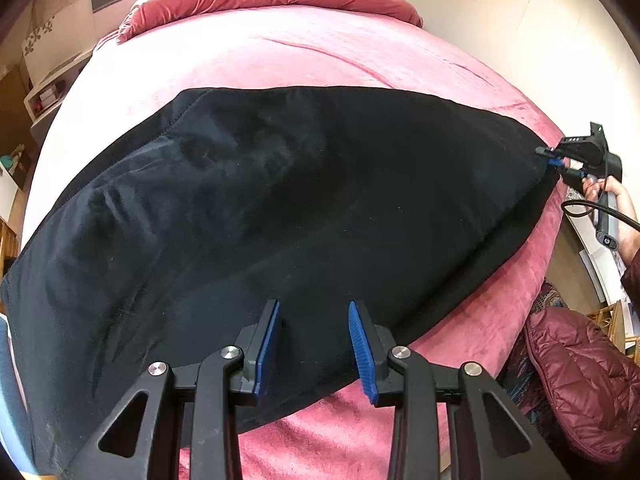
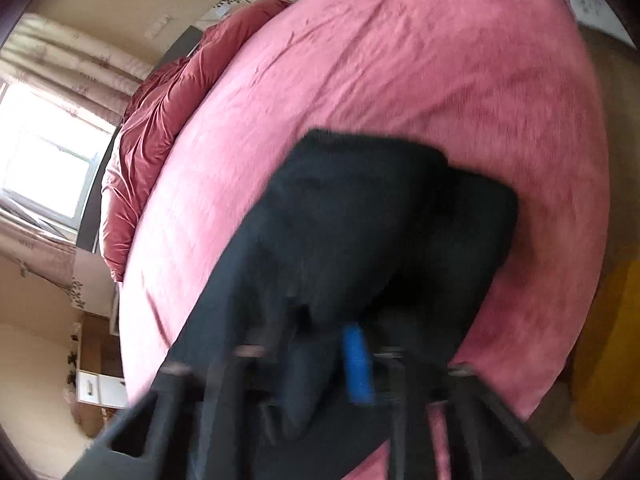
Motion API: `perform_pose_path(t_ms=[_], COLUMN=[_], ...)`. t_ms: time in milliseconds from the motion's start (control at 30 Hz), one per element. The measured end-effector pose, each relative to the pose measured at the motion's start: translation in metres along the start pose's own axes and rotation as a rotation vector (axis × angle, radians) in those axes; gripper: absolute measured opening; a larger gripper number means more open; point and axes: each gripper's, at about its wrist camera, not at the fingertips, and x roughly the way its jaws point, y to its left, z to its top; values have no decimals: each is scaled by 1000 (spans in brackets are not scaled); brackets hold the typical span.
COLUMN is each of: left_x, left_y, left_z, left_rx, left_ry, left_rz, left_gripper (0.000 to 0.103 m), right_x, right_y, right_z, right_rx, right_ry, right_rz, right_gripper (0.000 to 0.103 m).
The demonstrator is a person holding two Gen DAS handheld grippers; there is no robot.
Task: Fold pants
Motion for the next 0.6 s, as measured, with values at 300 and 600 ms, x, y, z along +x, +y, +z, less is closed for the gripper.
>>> perform_pose_path(t_ms=[300, 600], left_x=[4, 4], left_y=[-6, 0], left_z=[-5, -8], left_rx=[43, 50], left_ry=[-2, -12], left_rz=[-28, -25], left_gripper=[35, 35], right_x=[-34, -29], right_y=[-9, -32], right_z=[6, -6], right_rx=[-61, 14], right_ry=[-12, 34], right_rz=[-71, -64], right_gripper=[7, 19])
